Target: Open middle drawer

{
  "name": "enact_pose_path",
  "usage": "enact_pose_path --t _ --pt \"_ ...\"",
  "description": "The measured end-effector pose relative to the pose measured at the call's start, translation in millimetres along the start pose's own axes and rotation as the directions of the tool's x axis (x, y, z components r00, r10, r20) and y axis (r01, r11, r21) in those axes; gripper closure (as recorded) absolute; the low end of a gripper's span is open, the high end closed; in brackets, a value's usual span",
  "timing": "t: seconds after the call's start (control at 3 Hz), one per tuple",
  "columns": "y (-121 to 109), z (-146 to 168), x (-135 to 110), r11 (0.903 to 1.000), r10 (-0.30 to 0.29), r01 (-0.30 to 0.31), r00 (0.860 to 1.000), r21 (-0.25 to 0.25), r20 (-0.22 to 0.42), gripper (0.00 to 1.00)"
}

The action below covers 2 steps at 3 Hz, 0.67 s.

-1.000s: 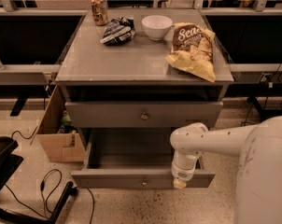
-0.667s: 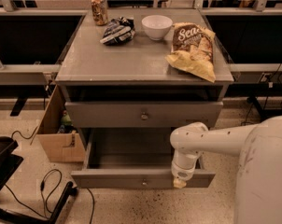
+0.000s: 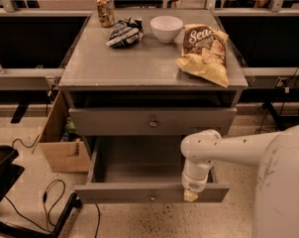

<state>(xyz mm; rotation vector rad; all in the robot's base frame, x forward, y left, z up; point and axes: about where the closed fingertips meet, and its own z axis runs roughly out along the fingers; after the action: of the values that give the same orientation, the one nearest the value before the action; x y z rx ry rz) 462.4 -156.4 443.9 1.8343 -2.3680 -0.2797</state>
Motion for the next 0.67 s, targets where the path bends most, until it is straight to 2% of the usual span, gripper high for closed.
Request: enact_pose_path --t 0.67 --pt "-0.8 -1.2 -0.5 1.0 -0.002 0.002 1.0 -0.007 0.001 1.0"
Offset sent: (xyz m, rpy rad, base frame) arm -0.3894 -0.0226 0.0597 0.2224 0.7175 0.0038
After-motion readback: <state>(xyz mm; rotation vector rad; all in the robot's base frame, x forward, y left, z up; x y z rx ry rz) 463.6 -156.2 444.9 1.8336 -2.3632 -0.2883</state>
